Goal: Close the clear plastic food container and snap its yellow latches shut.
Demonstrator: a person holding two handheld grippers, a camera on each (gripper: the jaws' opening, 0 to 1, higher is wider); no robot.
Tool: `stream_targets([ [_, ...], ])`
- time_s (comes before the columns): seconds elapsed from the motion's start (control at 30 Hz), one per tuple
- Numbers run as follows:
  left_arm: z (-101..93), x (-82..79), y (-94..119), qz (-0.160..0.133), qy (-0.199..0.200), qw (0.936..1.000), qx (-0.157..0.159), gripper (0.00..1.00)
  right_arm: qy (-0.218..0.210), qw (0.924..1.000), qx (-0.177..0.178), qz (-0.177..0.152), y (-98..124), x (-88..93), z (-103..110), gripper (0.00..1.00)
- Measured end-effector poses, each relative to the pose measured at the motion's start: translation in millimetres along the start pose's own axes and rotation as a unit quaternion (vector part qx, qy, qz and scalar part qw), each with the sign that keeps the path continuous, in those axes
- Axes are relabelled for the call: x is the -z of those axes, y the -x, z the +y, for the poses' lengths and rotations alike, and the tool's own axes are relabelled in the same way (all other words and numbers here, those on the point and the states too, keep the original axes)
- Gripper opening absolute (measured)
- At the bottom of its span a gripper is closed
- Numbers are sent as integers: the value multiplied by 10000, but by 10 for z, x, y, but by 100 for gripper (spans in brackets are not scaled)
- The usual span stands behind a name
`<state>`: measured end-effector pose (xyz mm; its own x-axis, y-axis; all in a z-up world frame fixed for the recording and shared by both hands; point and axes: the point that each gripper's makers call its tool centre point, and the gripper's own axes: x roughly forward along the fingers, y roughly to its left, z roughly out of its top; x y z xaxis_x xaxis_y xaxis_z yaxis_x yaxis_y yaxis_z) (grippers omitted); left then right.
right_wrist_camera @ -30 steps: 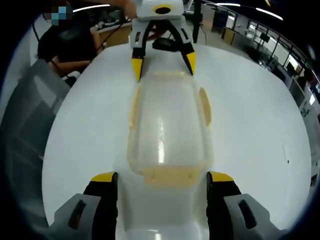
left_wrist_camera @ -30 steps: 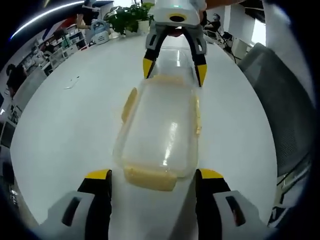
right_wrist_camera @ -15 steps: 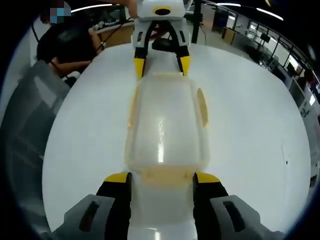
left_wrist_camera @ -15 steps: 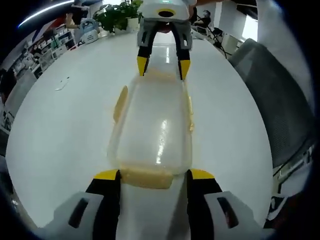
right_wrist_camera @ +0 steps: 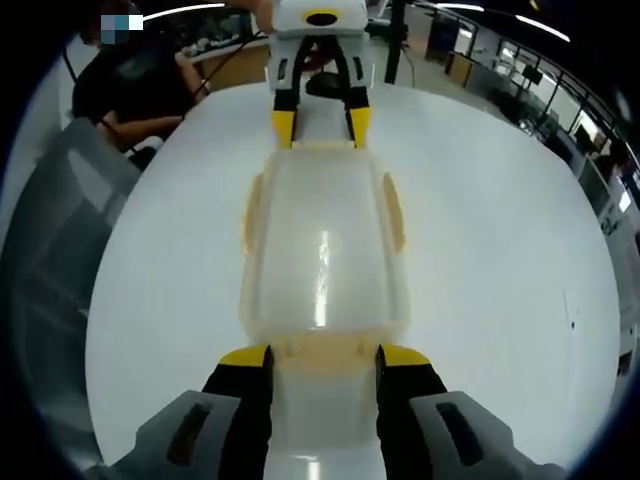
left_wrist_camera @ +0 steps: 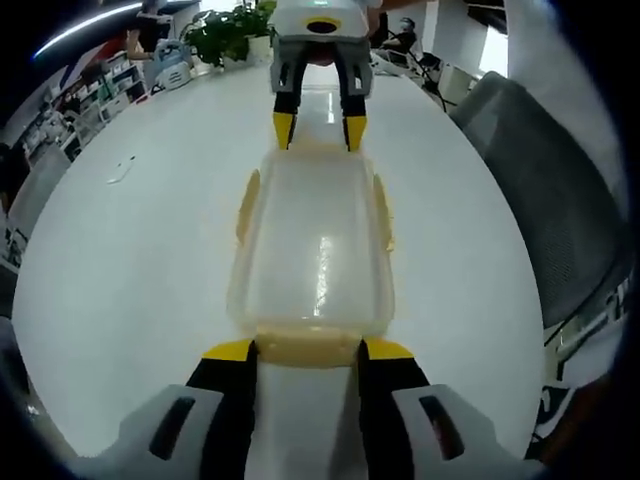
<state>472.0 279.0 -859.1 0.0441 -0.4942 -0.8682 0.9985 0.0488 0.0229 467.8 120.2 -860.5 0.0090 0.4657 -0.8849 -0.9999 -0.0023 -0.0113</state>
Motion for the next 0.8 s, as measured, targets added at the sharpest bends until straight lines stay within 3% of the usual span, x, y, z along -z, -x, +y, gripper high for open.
stream_targets([
  [0.2, -7, 5, 8, 129, 32, 9999, -27, 40, -10, 10000, -1, 40, -11, -4, 6, 40],
  [0.37, -13, 0, 9, 232, 14, 9997, -42, 40, -20, 9994, 9, 342, -29, -10, 6, 40],
  [0.8, -20, 2, 21, 306, -27, 9995, -98, 39, -56, 9992, 6, 401, -22, 11, 12, 38],
])
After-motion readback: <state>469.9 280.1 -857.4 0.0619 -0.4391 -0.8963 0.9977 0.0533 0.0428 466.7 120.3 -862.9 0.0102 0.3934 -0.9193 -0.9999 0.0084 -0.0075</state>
